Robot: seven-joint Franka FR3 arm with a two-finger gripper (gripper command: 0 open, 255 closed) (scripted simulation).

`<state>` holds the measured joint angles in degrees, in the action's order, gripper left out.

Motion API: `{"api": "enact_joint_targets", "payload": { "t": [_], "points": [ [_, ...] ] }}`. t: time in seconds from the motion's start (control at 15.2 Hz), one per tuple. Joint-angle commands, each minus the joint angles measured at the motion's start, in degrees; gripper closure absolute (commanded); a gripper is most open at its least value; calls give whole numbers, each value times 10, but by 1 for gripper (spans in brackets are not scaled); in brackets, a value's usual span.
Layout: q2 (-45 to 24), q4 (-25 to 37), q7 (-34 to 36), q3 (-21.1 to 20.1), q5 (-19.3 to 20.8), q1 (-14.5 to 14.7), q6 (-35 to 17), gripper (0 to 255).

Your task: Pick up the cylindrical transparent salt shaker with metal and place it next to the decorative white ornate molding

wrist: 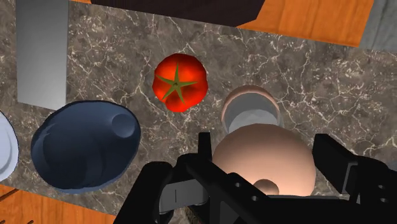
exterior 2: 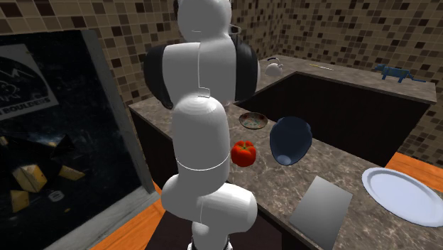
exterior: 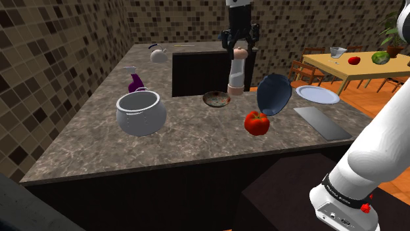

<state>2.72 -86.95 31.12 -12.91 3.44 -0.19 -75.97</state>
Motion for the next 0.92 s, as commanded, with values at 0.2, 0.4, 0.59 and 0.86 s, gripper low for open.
{"api": "enact_joint_targets", "payload": {
  "t": [0.2,0.4,0.59,0.86],
  "points": [
    [91,-98,-53,30,-7,-21,-11,255],
    [144,-152,-88,53,-4,-32,-15,255],
    [193,-198,-123,77,3,-41,-15,255],
    [252,-249,-170,111,20,-54,-12,255]
  ]
}}
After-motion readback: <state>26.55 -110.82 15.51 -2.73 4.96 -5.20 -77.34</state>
